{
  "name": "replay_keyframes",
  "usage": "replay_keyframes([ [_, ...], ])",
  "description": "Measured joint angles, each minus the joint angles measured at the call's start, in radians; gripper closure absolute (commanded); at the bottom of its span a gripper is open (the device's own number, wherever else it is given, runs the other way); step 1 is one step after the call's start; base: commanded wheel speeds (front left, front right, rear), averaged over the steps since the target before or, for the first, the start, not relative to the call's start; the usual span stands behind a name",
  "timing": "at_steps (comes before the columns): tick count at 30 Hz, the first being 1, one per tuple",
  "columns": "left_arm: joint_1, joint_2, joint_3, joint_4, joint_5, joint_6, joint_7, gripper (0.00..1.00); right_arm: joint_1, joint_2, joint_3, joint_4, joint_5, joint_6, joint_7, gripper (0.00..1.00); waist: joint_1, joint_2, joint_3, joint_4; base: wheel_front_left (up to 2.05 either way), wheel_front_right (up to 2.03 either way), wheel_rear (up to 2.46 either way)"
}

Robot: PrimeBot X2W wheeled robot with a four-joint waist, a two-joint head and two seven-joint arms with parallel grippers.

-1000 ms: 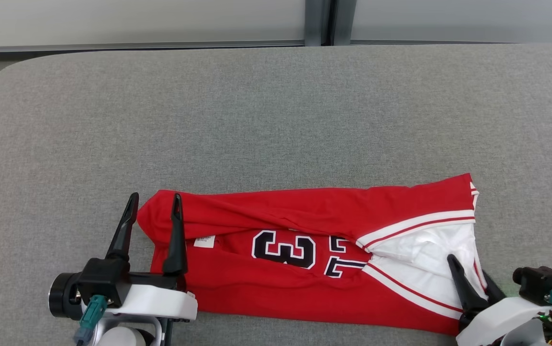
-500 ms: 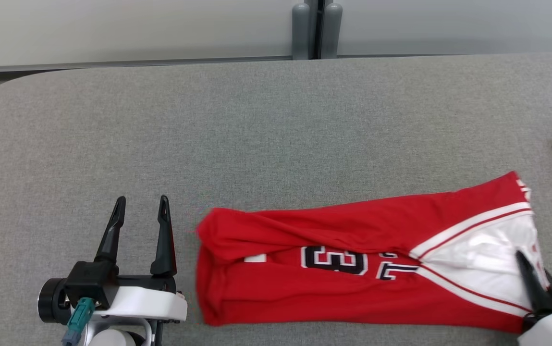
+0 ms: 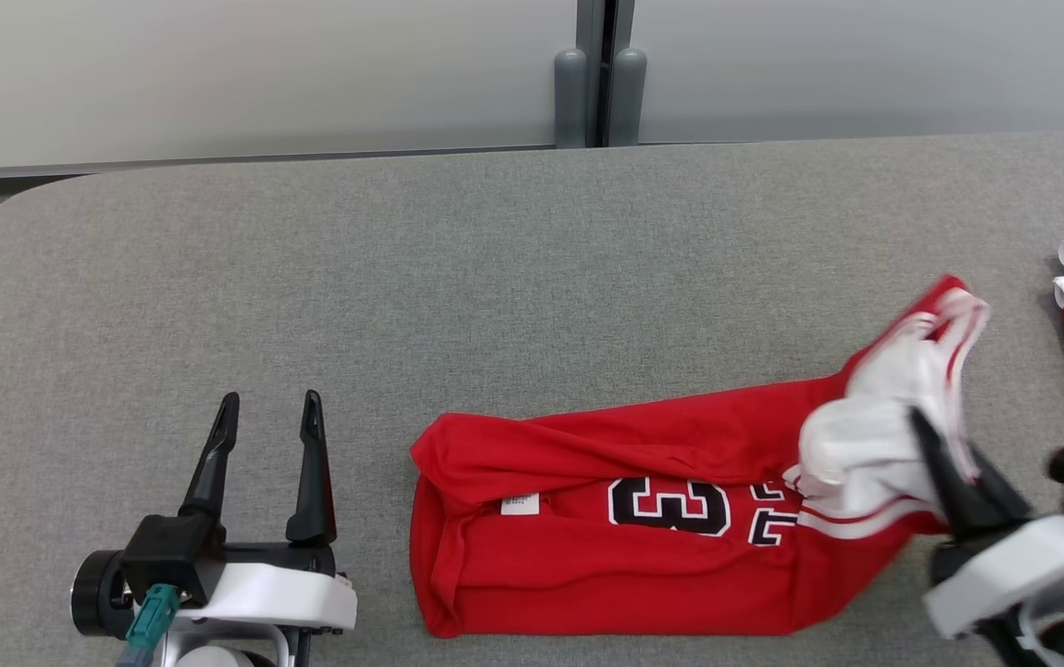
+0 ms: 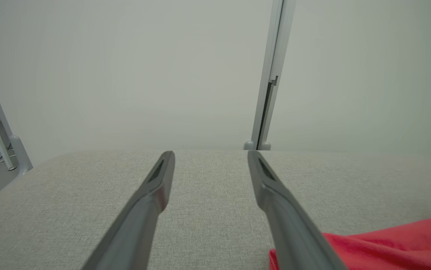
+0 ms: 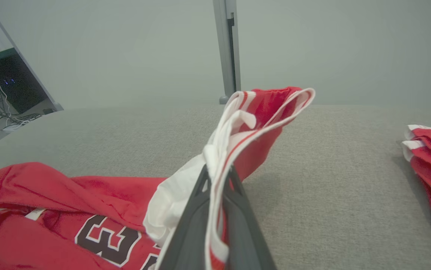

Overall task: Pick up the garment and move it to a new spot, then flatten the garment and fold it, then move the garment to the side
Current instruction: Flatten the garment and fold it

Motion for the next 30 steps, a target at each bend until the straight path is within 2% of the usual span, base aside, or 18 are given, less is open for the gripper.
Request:
replay_keyframes([
  [4,0.000,-0.002,-0.002,-0.007,0.003,-0.003,0.000,0.00,-0.031,0.075,0.075,-0.146,-0.021,0.000,0.132,1.00,-0.0001,0.0000,0.000,0.002,0.00,0.00,0.00],
  [9,-0.009,-0.005,-0.023,0.002,0.003,-0.009,0.000,0.00,-0.093,0.195,0.227,-0.177,-0.018,0.000,0.227,1.00,0.0000,0.0000,0.006,0.026,0.00,0.00,0.00],
  [12,-0.025,-0.006,-0.039,0.006,0.003,-0.009,0.000,0.00,-0.139,0.261,0.319,-0.139,0.005,0.000,0.237,1.00,0.0000,0.0000,0.015,0.047,0.00,0.00,0.00],
  [17,-0.042,-0.007,-0.059,0.011,0.001,-0.007,0.000,0.00,-0.195,0.332,0.420,-0.032,0.055,0.000,0.210,1.00,-0.0001,0.0000,0.035,0.079,0.00,0.00,0.00],
  [22,-0.054,-0.008,-0.077,0.014,-0.004,0.001,0.000,0.00,-0.251,0.357,0.470,0.078,0.086,0.000,0.159,1.00,0.0000,0.0000,0.057,0.101,0.00,0.00,0.00],
  [23,-0.061,-0.008,-0.081,0.014,-0.005,0.005,0.000,0.00,-0.272,0.363,0.488,0.110,0.101,0.000,0.133,0.71,0.0000,0.0000,0.066,0.105,0.00,0.00,0.00],
  [25,-0.062,-0.008,-0.084,0.017,-0.006,0.010,0.000,0.00,-0.291,0.363,0.514,0.115,0.116,0.000,0.098,0.00,0.0000,0.0000,0.071,0.107,0.00,0.00,0.00],
  [30,-0.062,-0.008,-0.082,0.024,-0.008,0.014,0.000,0.00,-0.342,0.344,0.570,0.071,0.144,0.000,-0.018,0.00,0.0000,0.0000,0.074,0.091,0.00,0.00,0.00],
])
